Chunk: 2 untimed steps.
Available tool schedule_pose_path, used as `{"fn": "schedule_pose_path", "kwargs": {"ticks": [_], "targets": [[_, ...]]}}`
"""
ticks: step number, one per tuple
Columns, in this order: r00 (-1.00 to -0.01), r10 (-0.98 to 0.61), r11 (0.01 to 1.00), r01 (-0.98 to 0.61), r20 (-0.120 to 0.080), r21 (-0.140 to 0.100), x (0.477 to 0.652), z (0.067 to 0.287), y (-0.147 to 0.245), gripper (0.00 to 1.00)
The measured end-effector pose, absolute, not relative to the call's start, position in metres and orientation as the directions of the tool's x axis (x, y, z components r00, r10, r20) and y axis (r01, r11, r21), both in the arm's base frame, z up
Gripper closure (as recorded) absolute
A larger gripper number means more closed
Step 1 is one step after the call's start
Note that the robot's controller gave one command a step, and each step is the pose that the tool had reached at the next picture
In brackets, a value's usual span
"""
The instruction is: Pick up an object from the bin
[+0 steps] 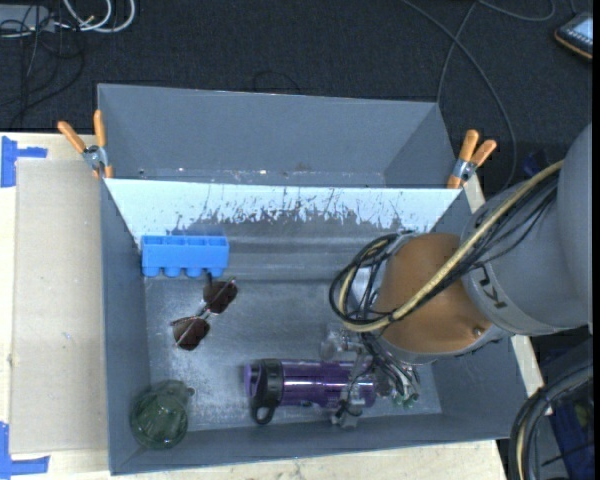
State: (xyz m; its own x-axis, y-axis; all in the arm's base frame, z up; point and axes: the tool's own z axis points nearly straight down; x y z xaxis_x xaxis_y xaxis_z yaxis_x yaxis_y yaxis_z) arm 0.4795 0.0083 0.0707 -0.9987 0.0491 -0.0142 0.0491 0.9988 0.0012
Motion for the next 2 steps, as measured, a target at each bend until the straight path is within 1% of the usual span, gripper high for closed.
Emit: {"fn": "schedule_pose_path", "kwargs": {"ticks": [1, 2], "targets": [[-1.0, 0.019, 1.0, 0.019, -0.019, 0.003, 0.479, 0.071, 0.009, 0.0], [-0.999, 0.042, 0.999, 0.041, -0.013, 0.001, 0.476, 0.069, 0.031, 1.0]]}}
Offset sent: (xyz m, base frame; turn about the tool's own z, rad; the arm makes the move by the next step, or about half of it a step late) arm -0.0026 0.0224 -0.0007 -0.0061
